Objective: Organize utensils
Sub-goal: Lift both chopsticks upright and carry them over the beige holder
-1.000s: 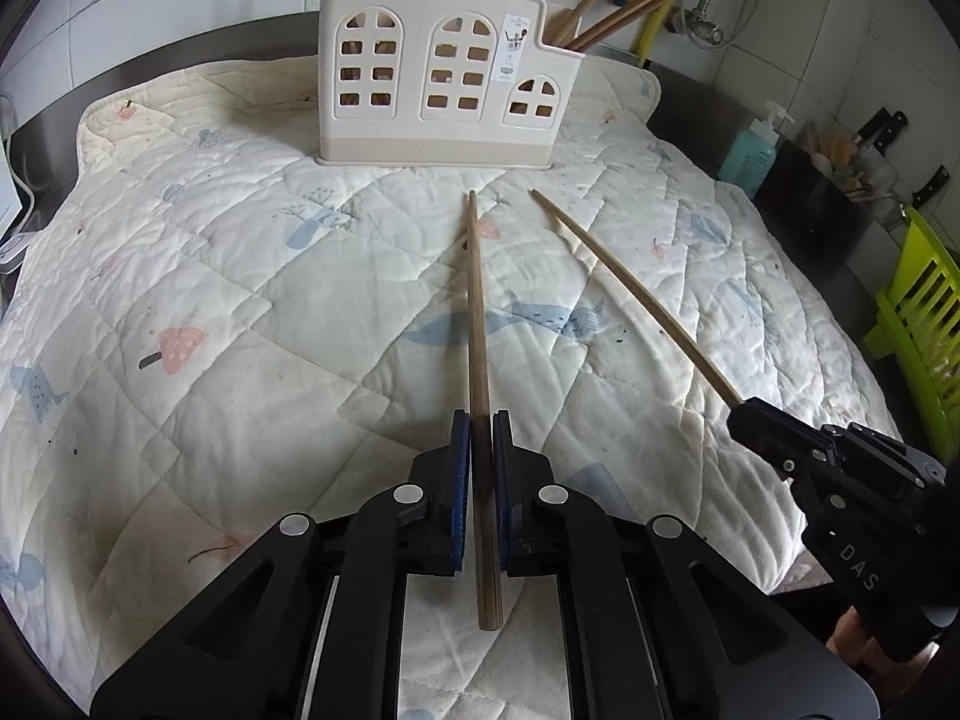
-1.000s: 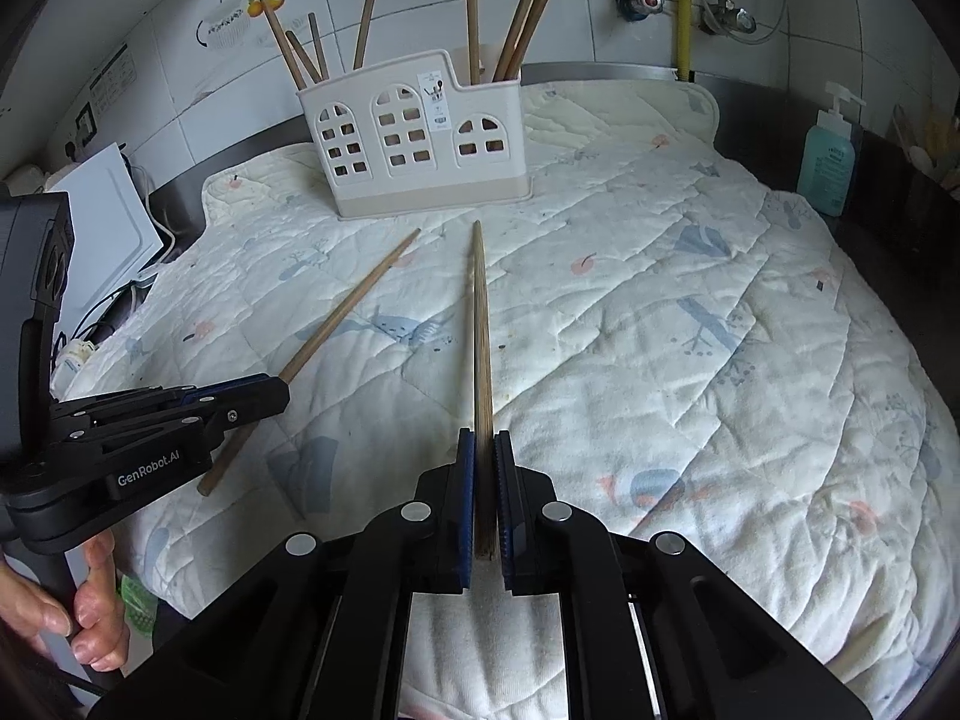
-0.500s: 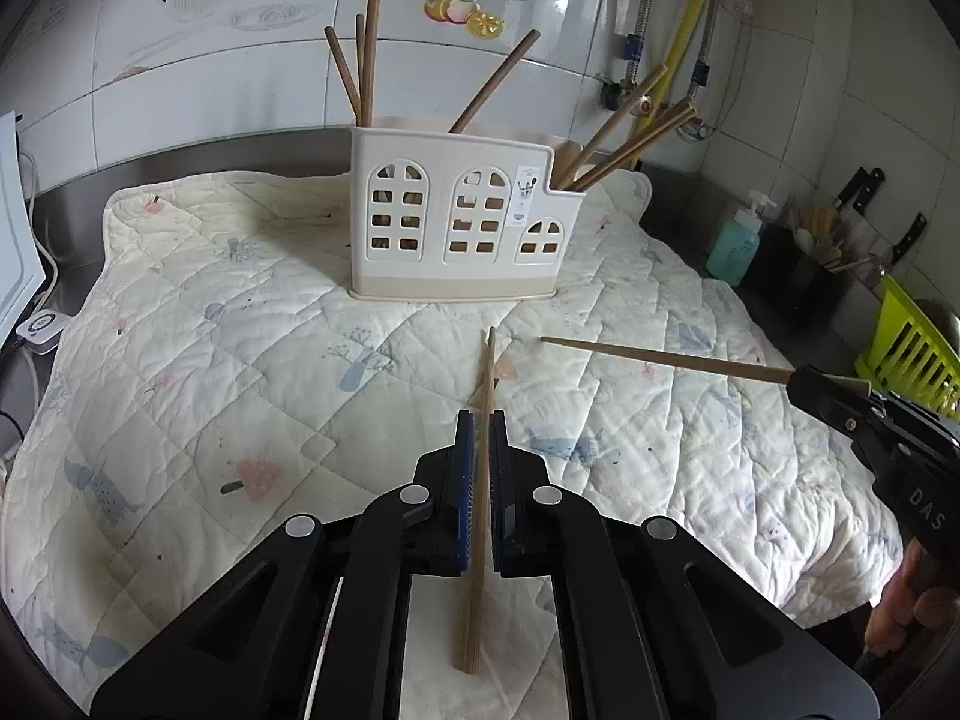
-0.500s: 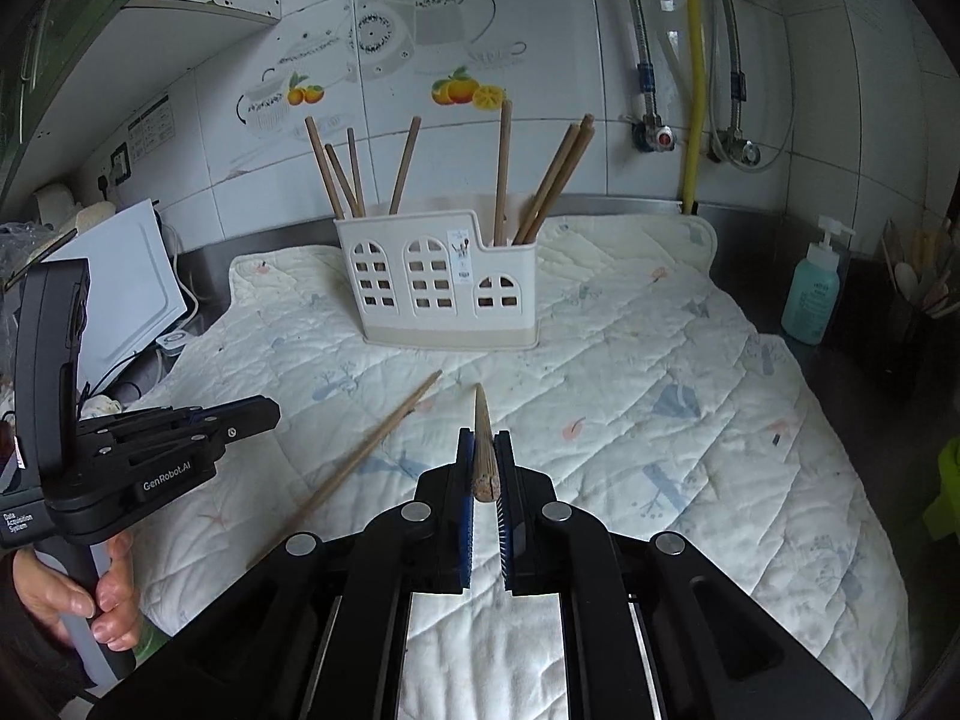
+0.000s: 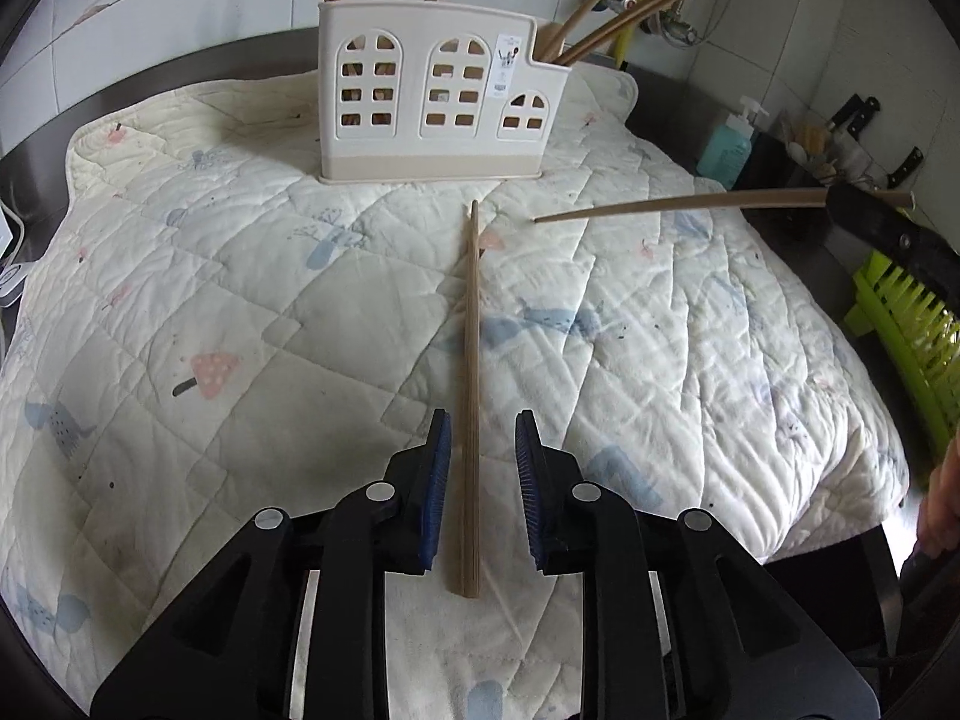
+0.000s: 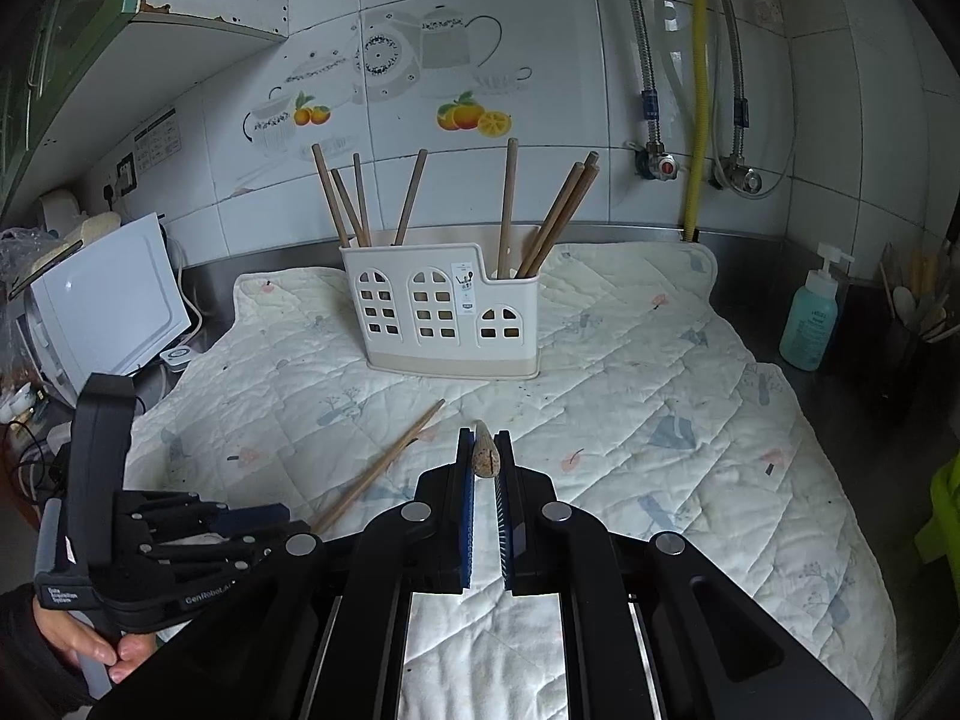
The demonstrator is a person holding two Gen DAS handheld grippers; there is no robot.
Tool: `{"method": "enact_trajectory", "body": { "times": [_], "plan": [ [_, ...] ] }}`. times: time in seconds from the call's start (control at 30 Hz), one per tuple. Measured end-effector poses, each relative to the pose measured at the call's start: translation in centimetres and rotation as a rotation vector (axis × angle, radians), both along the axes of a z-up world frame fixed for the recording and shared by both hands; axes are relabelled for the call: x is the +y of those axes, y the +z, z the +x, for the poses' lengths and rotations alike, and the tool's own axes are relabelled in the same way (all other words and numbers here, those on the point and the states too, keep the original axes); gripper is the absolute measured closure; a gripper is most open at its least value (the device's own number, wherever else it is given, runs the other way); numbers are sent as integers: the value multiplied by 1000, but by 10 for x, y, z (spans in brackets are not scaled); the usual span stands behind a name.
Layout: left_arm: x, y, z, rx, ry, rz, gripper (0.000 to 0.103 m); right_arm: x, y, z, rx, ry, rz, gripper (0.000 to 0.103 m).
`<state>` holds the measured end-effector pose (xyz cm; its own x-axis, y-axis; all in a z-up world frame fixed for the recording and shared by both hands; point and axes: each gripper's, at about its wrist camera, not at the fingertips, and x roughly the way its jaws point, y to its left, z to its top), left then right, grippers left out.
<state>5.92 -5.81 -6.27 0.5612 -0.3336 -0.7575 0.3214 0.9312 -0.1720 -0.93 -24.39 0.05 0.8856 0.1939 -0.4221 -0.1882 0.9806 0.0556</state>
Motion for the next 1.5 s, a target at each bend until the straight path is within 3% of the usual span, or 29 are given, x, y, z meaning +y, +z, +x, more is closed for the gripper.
{"method": "enact_trajectory", "body": {
  "times": [0.2, 0.33, 0.47, 1.03, 1.5],
  "plan": [
    [-7, -14, 3, 11, -14, 39, 82, 1, 6, 1, -17, 2, 0, 96],
    [-8, -18, 3, -3, -1, 71, 94, 3, 10, 1, -25, 6, -5, 96],
    [-4, -11, 4, -19, 8, 65, 98, 5, 15, 2, -36, 11, -8, 96],
    [18, 74, 19, -217, 51, -40, 98, 7, 70, 20, -99, 86, -28, 96],
    [26, 154, 52, -336, 51, -39, 98, 8, 142, 47, -192, 118, -27, 96]
  ]
}}
